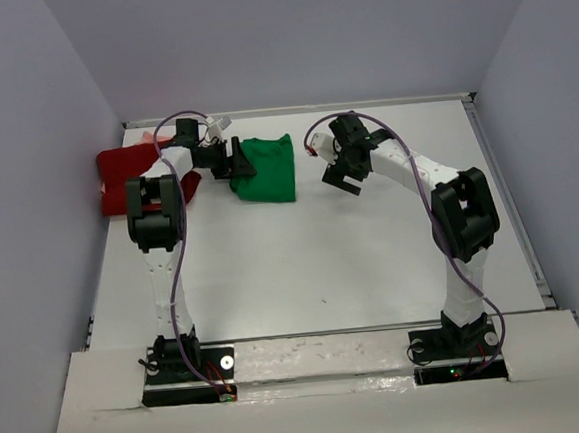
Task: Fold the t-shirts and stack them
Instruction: Put the neatly folded tshirt into the corner of the board with the left arm
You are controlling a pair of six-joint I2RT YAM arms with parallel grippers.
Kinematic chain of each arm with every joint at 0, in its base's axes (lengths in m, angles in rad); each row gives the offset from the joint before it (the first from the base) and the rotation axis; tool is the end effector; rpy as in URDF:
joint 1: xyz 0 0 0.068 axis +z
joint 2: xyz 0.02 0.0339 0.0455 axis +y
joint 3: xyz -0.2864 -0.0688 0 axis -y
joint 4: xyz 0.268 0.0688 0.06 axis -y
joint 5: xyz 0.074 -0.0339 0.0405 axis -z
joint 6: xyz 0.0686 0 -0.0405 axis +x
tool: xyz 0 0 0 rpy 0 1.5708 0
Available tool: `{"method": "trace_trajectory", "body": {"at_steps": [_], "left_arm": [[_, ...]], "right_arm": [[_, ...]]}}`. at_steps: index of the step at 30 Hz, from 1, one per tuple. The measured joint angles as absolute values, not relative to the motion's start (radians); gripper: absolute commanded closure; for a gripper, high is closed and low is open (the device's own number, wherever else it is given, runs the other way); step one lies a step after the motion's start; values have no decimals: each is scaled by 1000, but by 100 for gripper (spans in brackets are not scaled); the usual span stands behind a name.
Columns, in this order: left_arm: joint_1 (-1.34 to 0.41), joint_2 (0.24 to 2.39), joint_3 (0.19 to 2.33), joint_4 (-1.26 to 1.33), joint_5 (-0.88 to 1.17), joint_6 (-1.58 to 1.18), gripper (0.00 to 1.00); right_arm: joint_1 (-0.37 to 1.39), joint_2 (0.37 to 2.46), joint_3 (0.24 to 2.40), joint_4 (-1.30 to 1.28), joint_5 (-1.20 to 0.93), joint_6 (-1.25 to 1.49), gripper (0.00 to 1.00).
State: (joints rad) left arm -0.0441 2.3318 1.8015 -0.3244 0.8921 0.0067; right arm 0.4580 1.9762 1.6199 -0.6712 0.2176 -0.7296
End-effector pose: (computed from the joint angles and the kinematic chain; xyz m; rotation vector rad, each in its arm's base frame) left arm 0.5530 -0.0779 0.1488 0.4562 2.2225 -1.0834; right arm 0.4352 0.1980 0.2188 -1.3930 2.2053 -0.3805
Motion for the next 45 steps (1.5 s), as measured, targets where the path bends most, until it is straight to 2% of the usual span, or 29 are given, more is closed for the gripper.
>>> {"method": "trace_trajectory", "body": {"at_steps": [4, 5, 7, 8, 10, 11, 16, 17, 30, 45], "left_arm": [[-55, 2341, 1810, -329, 886, 15, 37], [-59, 2341, 1812, -333, 881, 20, 46], [-70, 2341, 1812, -339, 866, 35, 54], [-78, 2341, 1812, -340, 856, 43, 63], [-91, 2341, 1812, -344, 844, 56, 69], [-99, 2341, 1812, -344, 837, 60, 76], [-117, 2341, 1813, -347, 828, 76, 92], [-118, 2341, 1813, -348, 828, 79, 99], [-125, 2330, 1820, -395, 788, 97, 100], [-169, 2246, 1882, -601, 382, 153, 100]], "right_arm": [[458, 1976, 1620, -671, 218, -730, 0], [458, 1976, 1620, -671, 218, -730, 0], [458, 1976, 1620, -671, 218, -730, 0], [458, 1976, 1619, -671, 218, -730, 0], [458, 1976, 1618, -671, 218, -730, 0], [458, 1976, 1615, -669, 218, -730, 0], [458, 1976, 1607, -670, 217, -730, 0], [458, 1976, 1607, -670, 218, -730, 0], [458, 1976, 1606, -670, 216, -729, 0], [458, 1930, 1554, -672, 138, -717, 0]]}}
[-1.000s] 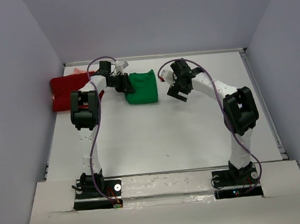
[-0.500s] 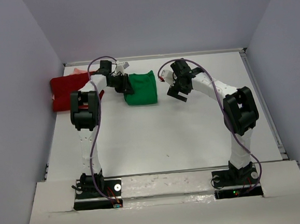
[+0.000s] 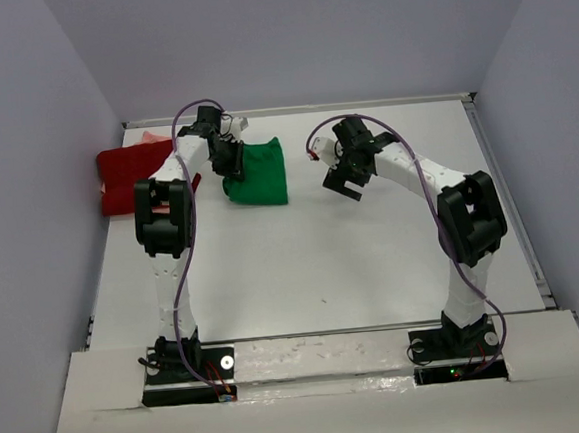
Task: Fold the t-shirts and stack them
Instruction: Put the neatly folded tshirt into the corner of the board with the left arm
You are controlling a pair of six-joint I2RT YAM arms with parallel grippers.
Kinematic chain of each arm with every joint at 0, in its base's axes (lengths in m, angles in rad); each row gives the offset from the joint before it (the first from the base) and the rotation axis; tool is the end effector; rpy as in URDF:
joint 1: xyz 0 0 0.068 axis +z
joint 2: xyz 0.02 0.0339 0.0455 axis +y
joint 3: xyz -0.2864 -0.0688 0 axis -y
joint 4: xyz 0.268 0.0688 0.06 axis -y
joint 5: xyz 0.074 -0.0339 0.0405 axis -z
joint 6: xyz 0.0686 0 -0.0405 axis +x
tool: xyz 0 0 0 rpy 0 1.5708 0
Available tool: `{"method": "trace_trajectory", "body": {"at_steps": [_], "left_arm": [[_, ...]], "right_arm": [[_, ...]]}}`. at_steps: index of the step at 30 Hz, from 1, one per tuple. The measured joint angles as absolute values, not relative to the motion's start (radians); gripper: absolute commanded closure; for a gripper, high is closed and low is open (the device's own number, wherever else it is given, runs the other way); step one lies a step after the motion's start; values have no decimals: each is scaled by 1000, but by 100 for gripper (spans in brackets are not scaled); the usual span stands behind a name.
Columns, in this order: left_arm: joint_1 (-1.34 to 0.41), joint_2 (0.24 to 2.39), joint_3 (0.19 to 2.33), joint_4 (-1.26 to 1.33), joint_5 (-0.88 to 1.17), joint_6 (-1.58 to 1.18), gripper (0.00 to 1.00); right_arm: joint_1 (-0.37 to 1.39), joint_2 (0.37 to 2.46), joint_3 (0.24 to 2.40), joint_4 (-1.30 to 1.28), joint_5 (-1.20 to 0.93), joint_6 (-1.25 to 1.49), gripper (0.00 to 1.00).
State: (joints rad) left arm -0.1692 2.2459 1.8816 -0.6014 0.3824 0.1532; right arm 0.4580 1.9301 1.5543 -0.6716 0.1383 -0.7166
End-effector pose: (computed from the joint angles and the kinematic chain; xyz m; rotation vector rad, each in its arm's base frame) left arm 0.5369 -0.1177 0.1844 0.5501 2.4422 -0.4899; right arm 0.4194 0.1962 0.2161 -1.4153 2.2141 -0.2712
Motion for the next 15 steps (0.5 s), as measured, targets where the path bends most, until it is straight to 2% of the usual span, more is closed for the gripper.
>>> {"method": "trace_trajectory", "body": {"at_steps": [10, 15], "left_arm": [[-210, 2171, 1826, -628, 135, 160, 100], [-223, 2141, 1810, -637, 73, 167, 100]], "right_arm": [[458, 1887, 1554, -669, 134, -714, 0], [458, 1887, 1554, -670, 125, -713, 0]]}}
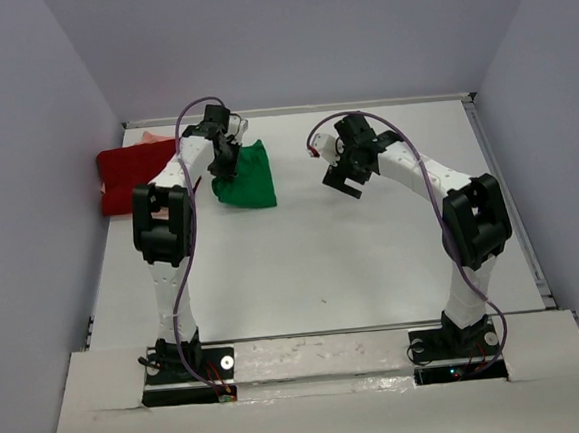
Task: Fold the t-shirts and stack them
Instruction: Put the neatly folded tshirt into the corner of the board with the left arm
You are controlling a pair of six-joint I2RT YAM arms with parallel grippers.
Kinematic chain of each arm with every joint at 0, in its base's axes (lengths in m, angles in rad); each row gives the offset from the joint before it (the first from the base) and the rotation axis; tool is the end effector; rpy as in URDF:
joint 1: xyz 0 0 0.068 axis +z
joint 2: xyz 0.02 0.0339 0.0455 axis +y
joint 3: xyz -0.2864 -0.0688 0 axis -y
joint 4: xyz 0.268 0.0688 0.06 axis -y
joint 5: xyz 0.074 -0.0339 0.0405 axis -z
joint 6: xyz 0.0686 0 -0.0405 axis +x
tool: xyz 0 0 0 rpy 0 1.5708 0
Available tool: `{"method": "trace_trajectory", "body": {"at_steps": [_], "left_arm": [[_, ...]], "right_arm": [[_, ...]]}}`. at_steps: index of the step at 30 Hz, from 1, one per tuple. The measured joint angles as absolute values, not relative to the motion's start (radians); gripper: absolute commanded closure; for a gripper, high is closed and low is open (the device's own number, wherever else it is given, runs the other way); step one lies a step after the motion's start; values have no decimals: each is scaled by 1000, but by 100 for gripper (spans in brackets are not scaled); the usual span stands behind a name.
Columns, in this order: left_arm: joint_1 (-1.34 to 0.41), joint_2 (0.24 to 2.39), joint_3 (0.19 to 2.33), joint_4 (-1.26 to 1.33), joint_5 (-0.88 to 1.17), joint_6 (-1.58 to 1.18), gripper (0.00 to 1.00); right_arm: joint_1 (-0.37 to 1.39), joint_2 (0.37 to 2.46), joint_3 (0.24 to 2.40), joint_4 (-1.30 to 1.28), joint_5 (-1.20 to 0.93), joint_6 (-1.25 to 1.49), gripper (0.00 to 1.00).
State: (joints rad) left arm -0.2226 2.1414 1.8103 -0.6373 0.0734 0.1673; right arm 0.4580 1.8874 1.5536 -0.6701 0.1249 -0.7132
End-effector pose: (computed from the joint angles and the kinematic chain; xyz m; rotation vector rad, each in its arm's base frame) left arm 0.5142 -0.1215 0.2068 0.5203 2.4854 -0.1150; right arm 0.4149 0.1950 0.2347 -1.3886 2.1789 -0.2560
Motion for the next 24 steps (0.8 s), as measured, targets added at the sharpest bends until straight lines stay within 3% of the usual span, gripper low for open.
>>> {"method": "trace_trajectory", "body": {"at_steps": [24], "left_arm": [[-87, 2138, 1938, -783, -31, 299, 100]], "right_arm": [[458, 1887, 1510, -673, 112, -687, 0]]}}
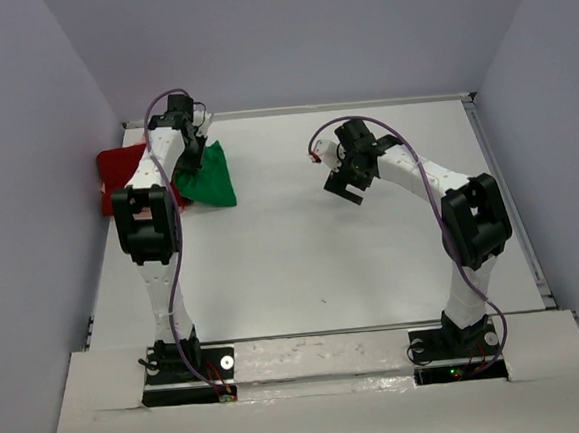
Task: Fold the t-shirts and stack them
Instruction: Put the neatly folded tshirt into the corner of the board with the left arm
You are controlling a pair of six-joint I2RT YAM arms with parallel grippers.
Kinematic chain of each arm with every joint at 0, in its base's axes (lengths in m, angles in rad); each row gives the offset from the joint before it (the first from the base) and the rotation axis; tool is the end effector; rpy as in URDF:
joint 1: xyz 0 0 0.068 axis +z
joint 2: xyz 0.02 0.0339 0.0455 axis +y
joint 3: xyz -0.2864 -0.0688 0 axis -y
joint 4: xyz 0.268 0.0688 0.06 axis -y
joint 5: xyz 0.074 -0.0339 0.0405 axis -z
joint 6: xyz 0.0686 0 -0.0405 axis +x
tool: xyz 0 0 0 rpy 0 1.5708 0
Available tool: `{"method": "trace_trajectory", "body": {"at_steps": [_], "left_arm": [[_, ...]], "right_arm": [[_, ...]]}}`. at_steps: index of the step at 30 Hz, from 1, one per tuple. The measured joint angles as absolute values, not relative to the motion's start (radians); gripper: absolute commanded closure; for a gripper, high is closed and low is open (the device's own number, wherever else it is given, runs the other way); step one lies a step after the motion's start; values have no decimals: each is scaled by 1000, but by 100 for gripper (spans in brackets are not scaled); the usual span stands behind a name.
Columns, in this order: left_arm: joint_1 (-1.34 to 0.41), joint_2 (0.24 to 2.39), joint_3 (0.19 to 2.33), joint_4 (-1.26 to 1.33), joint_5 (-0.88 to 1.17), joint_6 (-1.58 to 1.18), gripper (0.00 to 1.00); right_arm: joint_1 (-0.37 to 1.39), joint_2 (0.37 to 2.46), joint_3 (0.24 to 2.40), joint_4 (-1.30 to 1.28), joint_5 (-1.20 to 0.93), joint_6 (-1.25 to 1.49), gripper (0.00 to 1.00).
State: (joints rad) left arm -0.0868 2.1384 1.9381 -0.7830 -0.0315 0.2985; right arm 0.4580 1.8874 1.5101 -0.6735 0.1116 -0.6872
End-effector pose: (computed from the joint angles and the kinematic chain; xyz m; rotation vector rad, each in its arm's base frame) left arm 0.5258 -0.0436 0.2418 0.4778 2.5130 0.1218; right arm 0.4080 0.1926 0.2193 -1.3914 2.2306 -0.2258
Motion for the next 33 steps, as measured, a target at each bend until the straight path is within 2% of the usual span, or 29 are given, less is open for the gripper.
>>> {"method": "trace_trajectory", "body": {"at_steps": [7, 33], "left_arm": [[-25, 2131, 1938, -791, -80, 331, 100], [-17, 2039, 2071, -882, -150, 362, 100]], "right_arm": [[458, 1887, 1510, -674, 108, -683, 0], [458, 1921, 1518, -704, 82, -673, 0]]}}
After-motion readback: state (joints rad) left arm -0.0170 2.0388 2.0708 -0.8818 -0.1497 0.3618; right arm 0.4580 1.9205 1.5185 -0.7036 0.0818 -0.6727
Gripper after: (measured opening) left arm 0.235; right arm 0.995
